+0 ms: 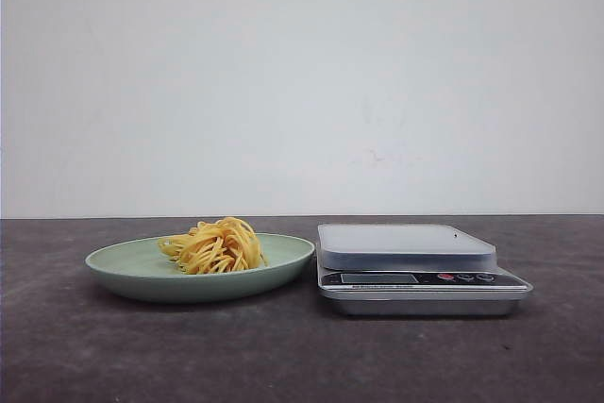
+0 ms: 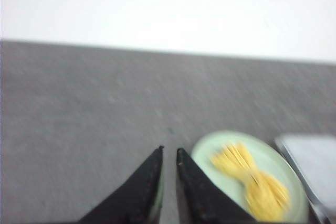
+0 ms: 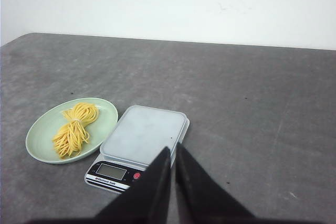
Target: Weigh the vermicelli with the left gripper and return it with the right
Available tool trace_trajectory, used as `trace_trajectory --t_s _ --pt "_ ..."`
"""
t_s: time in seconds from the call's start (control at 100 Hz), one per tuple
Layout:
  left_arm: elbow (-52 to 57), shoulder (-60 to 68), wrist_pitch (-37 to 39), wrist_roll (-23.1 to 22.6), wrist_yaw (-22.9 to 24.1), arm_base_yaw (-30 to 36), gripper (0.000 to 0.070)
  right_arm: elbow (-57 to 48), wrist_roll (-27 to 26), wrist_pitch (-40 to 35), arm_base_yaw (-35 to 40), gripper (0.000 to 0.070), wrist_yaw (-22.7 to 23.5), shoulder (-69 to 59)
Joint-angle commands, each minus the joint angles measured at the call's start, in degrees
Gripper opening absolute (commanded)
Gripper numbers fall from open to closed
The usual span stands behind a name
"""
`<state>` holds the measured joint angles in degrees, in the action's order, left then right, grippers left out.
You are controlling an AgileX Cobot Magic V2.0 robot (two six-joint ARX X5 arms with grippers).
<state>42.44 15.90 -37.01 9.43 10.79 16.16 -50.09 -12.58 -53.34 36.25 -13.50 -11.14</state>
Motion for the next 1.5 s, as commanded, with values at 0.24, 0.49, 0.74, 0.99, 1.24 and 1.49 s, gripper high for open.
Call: trace_trajectory --t_s 0.24,0.49,0.74,0.99,1.24,1.49 --pt "-27.1 -11.6 20.5 -2.1 -0.3 -9.7 0.0012 -0.4 -0.9 0.7 0.3 0.0007 0.0 0.0" --pt "-37.9 -14.3 22.1 -2.8 -1.8 -11.3 0.0012 -0.4 -0.9 0.7 0.3 0.0007 0.0 0.0" --pt "-40.4 -15.7 23.2 -4.5 -2.0 -12.2 0.0012 -0.4 -0.9 0.6 0.3 0.0007 0.0 0.0" --pt "-40.4 -15.7 23.2 -4.7 -2.3 -12.5 0.0012 -0.4 -0.9 0.7 0.3 0.0007 -0.1 0.0" --pt "-40.4 -15.7 23.2 -4.7 -2.3 -12.5 0.0012 -0.4 -0.9 0.7 0.3 0.0007 -0.1 0.0" --pt "-40.4 -15.7 23.2 -4.7 -2.3 -12.5 0.0012 -0.4 -0.9 0.7 0.3 0.0007 0.0 0.0"
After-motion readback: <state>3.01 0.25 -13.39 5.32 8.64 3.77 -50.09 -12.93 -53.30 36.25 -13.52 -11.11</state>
